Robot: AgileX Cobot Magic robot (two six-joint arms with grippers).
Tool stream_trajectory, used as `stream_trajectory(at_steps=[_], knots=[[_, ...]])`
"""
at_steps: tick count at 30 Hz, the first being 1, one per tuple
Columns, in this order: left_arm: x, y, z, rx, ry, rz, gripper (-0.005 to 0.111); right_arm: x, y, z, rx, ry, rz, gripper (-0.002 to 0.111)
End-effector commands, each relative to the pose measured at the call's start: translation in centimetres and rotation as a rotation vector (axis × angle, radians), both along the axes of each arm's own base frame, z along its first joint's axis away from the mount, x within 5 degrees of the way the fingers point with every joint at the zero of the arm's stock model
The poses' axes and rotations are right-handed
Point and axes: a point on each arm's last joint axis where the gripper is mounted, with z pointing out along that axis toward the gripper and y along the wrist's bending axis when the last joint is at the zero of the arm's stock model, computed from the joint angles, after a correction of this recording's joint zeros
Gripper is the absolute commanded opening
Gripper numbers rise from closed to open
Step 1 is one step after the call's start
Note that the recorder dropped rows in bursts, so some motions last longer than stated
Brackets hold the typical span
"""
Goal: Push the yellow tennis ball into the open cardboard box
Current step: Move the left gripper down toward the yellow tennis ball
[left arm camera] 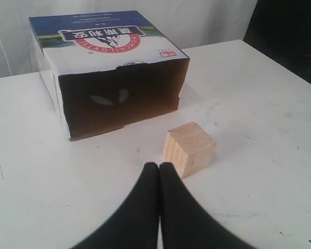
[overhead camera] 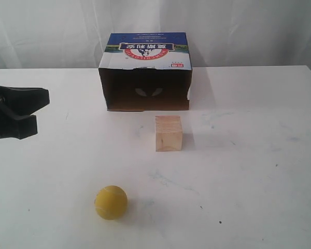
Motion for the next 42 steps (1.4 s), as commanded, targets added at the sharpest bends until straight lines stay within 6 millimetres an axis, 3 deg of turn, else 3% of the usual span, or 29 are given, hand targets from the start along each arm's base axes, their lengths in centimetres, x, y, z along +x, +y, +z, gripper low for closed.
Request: stream_trajectory(at_steps=[1,7,12,14,17,19,27,42], knots=[[-0.3,-0.2,-0.1,0.003,0.003,-0.026,0.000,0.0,0.0,-0.1,-0.007,-0.010,-0.002,0.000],[-0.4,-0.4,0.0,-0.004,-0.013,-0.050,0.000,0.0,0.0,-0.1,-0.007,-0.010,-0.002,0.000],[-0.3,-0.7,0.7,-0.082,-0.126,-0.052,0.000,0.0,0.0,-0.1,-0.007,-0.010,-0.002,0.000],[-0.1,-0.2,0.1,-0.011,-0.089,0.035,0.000,0.0,0.0,-0.1,-0.007,-0.010,-0.002,0.000],[-0.5,0.2,-1.8,0.259,0.032,0.060,0.000,0.0,0.0,-0.1,-0.007,-0.010,-0.002,0.000],[-1.1,-0.3,-2.8,0.366,0.112,0.002,0.000,0.0,0.0,-0.1,-0.007,-0.010,-0.002,0.000],[-3.2,-3.8,-3.4,0.366,0.172,-0.219,0.000,0.0,0.0,-0.1,-0.007,-0.010,-0.002,0.000],[-0.7,-6.5,-6.9,0.473,0.223,-0.290,0.000,0.0,0.0,-0.1,-0.007,-0.010,-0.002,0.000]])
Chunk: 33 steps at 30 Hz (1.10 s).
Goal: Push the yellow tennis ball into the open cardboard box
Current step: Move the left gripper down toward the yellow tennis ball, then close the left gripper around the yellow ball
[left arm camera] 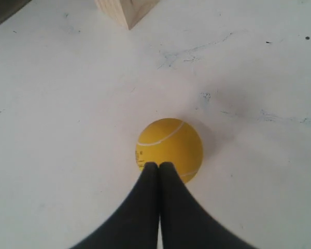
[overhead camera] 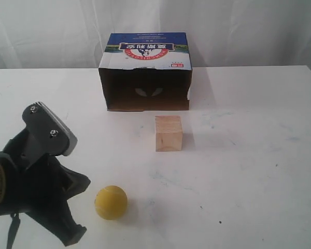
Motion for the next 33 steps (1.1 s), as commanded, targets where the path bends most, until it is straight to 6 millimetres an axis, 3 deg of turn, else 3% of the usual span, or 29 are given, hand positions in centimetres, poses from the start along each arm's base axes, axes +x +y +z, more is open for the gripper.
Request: stream_trajectory(at_steps=[1,12,33], knots=[[0.5,-0.8,-0.4,-0.008,-0.016,-0.030,0.000,0.0,0.0,-0.1,-0.007,-0.010,-0.002,0.000],[1.8,-2.3,-2.7,0.012,0.005,-0.074,0.000,0.0,0.0,-0.1,-0.007,-0.010,-0.002,0.000],[3.0,-3.3,-7.4,0.204,0.068,-0.201,0.000,0.0,0.0,-0.1,-0.007,-0.010,-0.002,0.000]])
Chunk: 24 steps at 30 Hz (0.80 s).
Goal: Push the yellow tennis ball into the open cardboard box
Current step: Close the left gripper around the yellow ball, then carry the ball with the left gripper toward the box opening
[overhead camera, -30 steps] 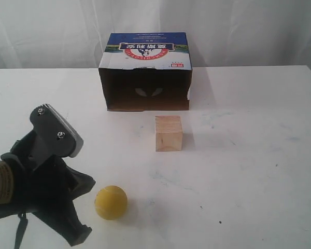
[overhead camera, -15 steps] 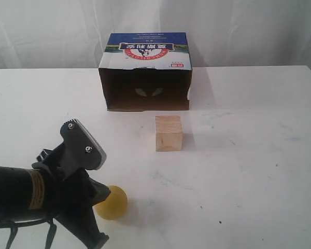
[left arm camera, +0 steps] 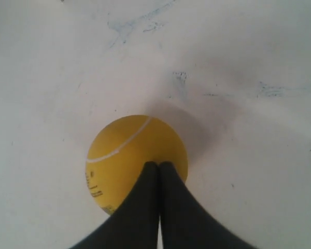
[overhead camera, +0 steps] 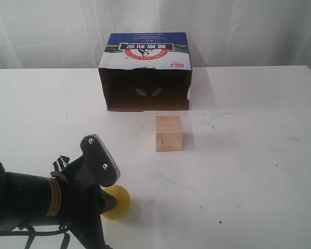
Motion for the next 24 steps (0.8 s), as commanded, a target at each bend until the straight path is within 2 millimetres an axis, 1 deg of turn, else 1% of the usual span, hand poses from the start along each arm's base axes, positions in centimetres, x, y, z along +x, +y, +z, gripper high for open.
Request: stream_trajectory(at_steps=[1,7,17,21,24], knots=[[0.3,0.1,-1.3,0.081,0.021,-0.037,0.000,0.0,0.0,-0.1,-0.007,-0.010,-0.002,0.000],[2.5,0.0,-0.6,0.099,-0.016,-0.020,0.000,0.0,0.0,-0.1,-0.007,-0.010,-0.002,0.000],[6.5,0.5,1.0,0.160,-0.099,0.006,0.000,0.0,0.0,-0.1,-0.007,-0.010,-0.002,0.000],[8.2,0.8,2.8,0.228,-0.165,0.003,0.000,0.0,0.0,-0.1,-0.007,-0.010,-0.002,0.000],[9.5,1.1,4.9,0.264,-0.236,0.014,0.000,0.0,0.0,-0.1,-0.007,-0.010,-0.002,0.000]])
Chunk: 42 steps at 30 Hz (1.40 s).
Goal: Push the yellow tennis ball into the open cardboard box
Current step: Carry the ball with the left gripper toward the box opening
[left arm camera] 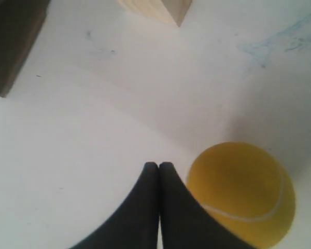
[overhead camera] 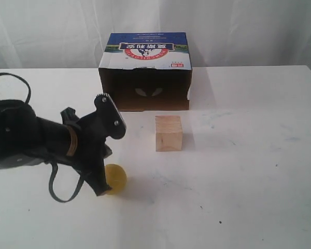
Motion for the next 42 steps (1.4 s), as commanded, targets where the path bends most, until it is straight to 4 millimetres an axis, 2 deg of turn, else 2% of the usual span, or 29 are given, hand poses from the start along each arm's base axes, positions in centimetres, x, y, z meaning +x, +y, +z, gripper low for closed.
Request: stream_trajectory(at_steps=[1,5,8,10,15,20,23,31,33,36,42], knots=[[1.9,0.7,3.2,0.078,-0.105,0.009,0.000,0.0,0.0,-0.1,-0.007,-0.010,-0.002,0.000],[2.9,1.4,5.7,0.122,-0.178,0.039,0.000,0.0,0.0,-0.1,-0.007,-0.010,-0.002,0.000],[2.5,2.4,6.9,0.119,-0.157,0.152,0.000,0.0,0.0,-0.1,-0.007,-0.010,-0.002,0.000],[1.8,3.0,6.8,0.091,-0.132,0.214,0.000,0.0,0.0,-0.1,-0.007,-0.010,-0.002,0.000],[-0.3,3.8,5.1,0.055,-0.079,0.236,0.000,0.0,0.0,-0.1,-0.007,-0.010,-0.002,0.000],[-0.6,2.6,3.2,-0.060,-0.065,0.158,0.000,0.0,0.0,-0.1,-0.007,-0.010,-0.002,0.000],[0.5,1.9,2.2,-0.113,-0.049,0.144,0.000,0.0,0.0,-0.1,-0.007,-0.010,-0.002,0.000],[5.2,2.3,-3.2,-0.080,0.050,0.188,0.000,0.0,0.0,-0.1,-0.007,-0.010,-0.002,0.000],[6.1,2.2,-4.1,-0.072,0.059,0.187,0.000,0.0,0.0,-0.1,-0.007,-0.010,-0.002,0.000],[7.0,1.7,-4.5,-0.080,0.053,0.174,0.000,0.0,0.0,-0.1,-0.007,-0.010,-0.002,0.000],[7.4,1.3,-3.5,-0.090,0.024,0.170,0.000,0.0,0.0,-0.1,-0.007,-0.010,-0.002,0.000]])
